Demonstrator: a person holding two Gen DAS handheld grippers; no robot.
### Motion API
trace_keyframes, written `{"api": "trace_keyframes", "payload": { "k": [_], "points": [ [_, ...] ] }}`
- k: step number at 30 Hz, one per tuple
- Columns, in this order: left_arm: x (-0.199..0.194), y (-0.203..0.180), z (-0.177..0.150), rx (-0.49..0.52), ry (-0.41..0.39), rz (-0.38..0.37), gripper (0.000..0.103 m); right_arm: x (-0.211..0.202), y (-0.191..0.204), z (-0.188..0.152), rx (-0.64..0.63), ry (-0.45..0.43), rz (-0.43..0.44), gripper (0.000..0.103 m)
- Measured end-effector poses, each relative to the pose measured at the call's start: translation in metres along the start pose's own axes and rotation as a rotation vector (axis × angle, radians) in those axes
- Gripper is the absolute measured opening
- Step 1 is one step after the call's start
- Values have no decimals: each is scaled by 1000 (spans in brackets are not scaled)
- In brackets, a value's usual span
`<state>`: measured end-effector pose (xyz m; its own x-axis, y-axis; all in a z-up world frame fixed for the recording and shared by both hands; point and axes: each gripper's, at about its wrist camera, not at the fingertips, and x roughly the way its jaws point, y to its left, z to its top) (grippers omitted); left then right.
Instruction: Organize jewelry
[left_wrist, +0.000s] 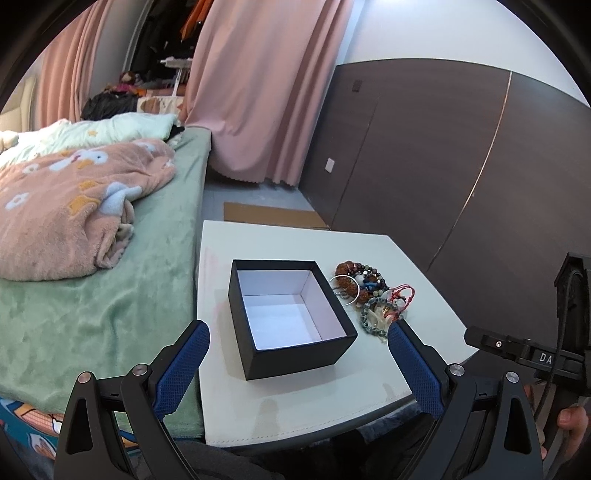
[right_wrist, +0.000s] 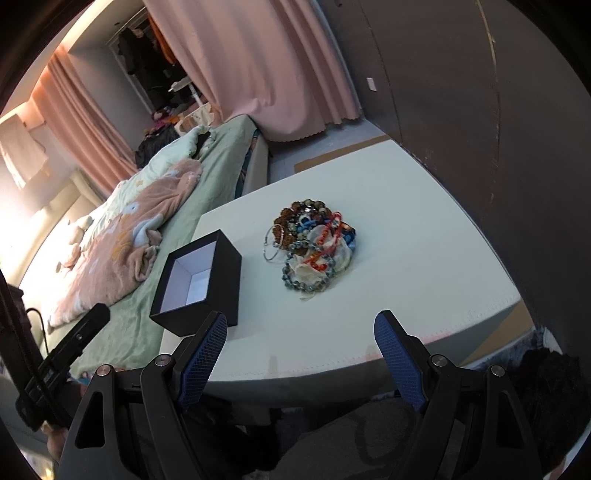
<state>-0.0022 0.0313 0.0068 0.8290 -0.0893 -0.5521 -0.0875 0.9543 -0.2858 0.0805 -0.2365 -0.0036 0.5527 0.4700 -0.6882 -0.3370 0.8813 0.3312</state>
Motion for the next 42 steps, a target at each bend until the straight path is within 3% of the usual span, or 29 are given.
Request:
{"api": "trace_keyframes", "payload": {
  "k": [13,27,33,38,42],
  "points": [
    [13,-4,15,19,28,4,97,22,-7,50,19,11,77,83],
    [51,-9,43,-13,63,-27,97,47,-43,102,156,16,29,83],
    [75,-15,50,-14,103,-38,88,69,-63,107,210,39,-8,83],
    [96,-26,54,-11,140,-61,75,89,-80,102,274,113,56,83],
    [106,-37,57,14,151,-85,69,101,-86,99,297,163,47,82]
  ]
}}
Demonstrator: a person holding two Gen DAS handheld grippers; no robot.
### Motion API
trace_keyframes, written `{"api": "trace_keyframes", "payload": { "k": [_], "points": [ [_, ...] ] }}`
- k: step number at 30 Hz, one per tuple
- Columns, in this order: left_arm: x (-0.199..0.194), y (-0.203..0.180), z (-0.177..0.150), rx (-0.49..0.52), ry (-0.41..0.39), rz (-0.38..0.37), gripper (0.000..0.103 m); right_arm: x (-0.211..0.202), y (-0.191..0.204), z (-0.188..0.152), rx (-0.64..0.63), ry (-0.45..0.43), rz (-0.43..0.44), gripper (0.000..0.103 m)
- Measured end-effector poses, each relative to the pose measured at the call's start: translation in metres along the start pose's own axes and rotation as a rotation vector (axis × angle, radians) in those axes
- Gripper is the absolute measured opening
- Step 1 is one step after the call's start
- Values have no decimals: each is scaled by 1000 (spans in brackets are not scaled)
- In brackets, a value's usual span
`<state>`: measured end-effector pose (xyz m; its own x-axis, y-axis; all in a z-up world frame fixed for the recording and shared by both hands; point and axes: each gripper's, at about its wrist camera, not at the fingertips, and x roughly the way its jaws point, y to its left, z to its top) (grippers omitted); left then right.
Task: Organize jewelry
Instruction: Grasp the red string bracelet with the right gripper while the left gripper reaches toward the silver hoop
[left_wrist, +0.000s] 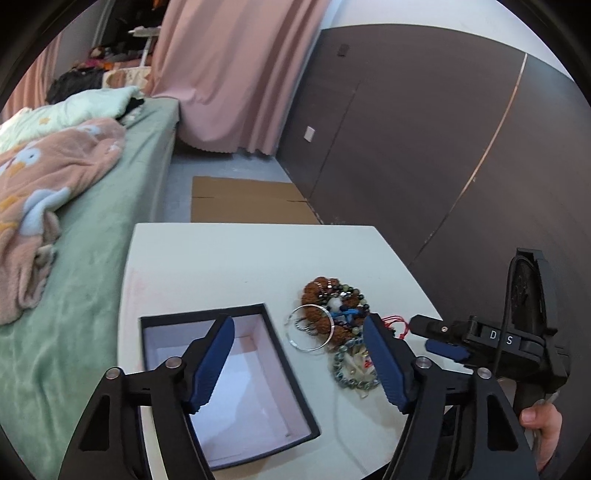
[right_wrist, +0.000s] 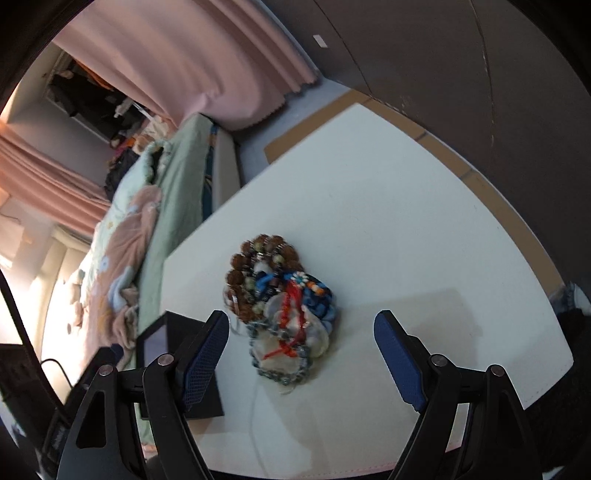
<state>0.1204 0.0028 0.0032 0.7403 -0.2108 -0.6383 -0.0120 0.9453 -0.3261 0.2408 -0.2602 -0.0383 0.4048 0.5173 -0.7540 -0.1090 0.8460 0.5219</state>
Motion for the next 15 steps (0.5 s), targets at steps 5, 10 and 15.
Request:
{"api": "trace_keyframes", "payload": {
  "k": [5,10,15],
  "points": [
    [13,-8,8,4,28,-24,61,10,-2,2,12,25,39,58],
    [31,-13,16,-8,88,-46,59,32,-2,1,42,93,52,26],
    [55,-13,26,-64,189,-44,50,30,-7,4,57,53,30,7]
  ]
}}
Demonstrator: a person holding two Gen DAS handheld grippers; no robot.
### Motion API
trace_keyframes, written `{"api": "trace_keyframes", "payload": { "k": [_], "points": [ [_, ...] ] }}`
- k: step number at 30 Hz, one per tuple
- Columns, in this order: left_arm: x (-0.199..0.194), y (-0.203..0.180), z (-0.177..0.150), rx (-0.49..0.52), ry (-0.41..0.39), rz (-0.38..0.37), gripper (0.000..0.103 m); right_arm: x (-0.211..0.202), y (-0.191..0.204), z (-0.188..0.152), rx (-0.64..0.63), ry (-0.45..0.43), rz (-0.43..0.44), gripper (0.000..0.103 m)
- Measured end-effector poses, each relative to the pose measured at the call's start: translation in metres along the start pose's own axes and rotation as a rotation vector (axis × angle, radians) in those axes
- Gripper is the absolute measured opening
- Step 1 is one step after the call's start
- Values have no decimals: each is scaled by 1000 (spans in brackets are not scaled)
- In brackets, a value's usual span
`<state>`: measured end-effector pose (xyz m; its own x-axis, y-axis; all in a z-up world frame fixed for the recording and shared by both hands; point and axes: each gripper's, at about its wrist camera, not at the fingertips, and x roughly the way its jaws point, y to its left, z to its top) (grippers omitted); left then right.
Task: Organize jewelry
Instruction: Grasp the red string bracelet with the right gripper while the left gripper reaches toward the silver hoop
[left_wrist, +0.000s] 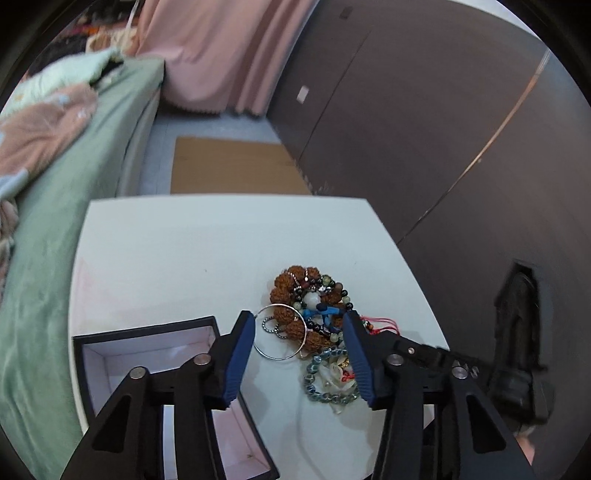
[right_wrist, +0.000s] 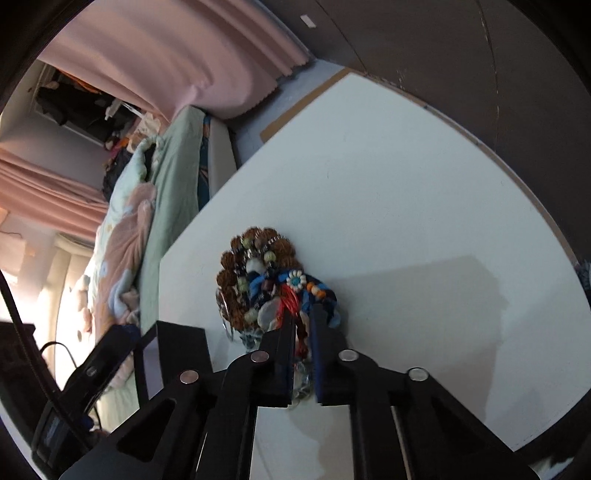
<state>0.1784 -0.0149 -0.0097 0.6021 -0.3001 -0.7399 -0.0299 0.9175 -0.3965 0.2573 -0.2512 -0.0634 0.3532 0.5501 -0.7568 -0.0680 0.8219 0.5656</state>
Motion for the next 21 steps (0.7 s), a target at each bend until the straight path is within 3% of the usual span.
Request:
{"api": "trace_keyframes", "payload": {
  "k": [7,13,17,21],
  "points": [
    [22,-6,7,-37,84,1,48,-18,-1,1,-32,-56,37,7],
    [48,-13,7,-33,157,57,31,-30,-11,2,-7,-93,71,7],
    [60,-16,3,-39,178,88,28,-31,-15,3,6,-90,75,7],
    [70,-18,-1,-34,180,126,19,-30,-23,3,30,-75,89,7]
  ]
}}
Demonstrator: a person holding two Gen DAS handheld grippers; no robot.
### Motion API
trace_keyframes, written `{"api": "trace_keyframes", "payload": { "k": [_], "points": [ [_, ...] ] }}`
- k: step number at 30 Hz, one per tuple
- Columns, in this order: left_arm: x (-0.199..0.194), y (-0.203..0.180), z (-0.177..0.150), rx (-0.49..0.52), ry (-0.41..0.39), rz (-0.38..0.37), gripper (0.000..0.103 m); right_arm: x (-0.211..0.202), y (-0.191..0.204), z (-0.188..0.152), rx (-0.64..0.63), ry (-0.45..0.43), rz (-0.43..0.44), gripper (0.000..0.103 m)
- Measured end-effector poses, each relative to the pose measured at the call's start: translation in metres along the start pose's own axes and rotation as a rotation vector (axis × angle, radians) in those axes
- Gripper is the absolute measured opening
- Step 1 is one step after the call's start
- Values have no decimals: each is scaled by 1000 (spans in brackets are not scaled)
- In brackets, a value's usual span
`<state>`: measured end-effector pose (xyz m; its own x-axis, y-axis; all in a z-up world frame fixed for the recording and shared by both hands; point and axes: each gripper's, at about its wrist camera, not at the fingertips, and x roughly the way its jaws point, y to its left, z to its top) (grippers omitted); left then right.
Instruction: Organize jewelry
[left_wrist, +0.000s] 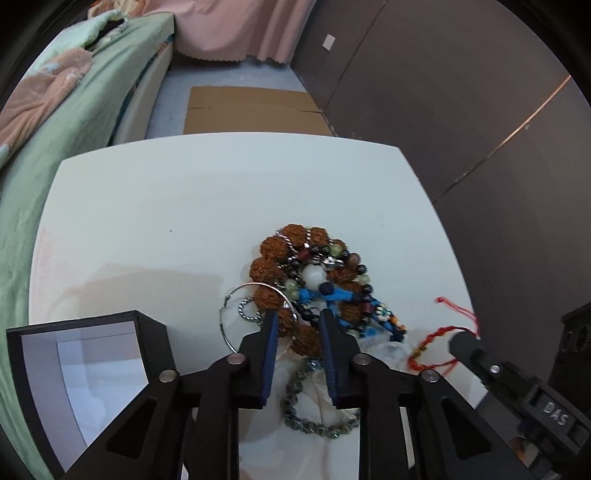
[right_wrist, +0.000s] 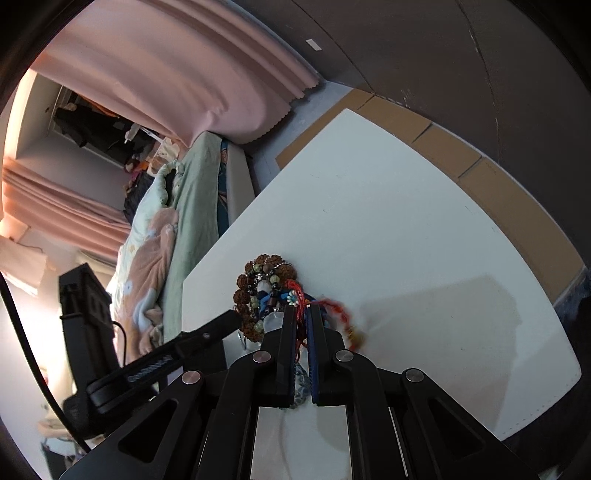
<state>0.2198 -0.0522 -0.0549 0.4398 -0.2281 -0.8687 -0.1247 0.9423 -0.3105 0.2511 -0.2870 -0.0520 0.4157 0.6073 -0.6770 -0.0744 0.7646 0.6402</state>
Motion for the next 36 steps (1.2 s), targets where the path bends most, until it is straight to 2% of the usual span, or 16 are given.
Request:
{"api": "trace_keyframes", "payload": {
  "k": [5,8,14,19,24,27,29,30,31,33,36],
  "points": [
    [-3,6,-1,-19,-23,20,0,-1,-4,3,7,2,9,7],
    [-11,7,-2,-14,-50,28,0,-2,-6,3,9,3,13,7],
    [-38,14,0,-27,-116,-8,0,-3,-4,-1,13,-2,18,7],
    [-57,21,2,-46,-138,-41,0,-8,3,-3,-19,-14,35,7],
    [-47,16,2,-34,-27,-73,0,-8,6,-5,-27,-17,42,7],
    [-40,6,-4,40,13,-10,0,-8,8,-6,-28,-13,41,7],
    [-38,1,-7,82,21,5,11,-6,9,-6,-29,-8,40,7],
    [-38,0,-8,101,27,6,32,-6,10,-7,-30,-6,40,7],
    [-37,-2,-8,119,30,5,62,-6,10,-6,-33,-4,38,7],
    [-40,-5,-9,157,6,4,86,-6,10,-6,-34,-1,35,7],
    [-45,-10,-9,214,-39,34,86,-7,5,-5,-21,4,36,7]
  ]
}}
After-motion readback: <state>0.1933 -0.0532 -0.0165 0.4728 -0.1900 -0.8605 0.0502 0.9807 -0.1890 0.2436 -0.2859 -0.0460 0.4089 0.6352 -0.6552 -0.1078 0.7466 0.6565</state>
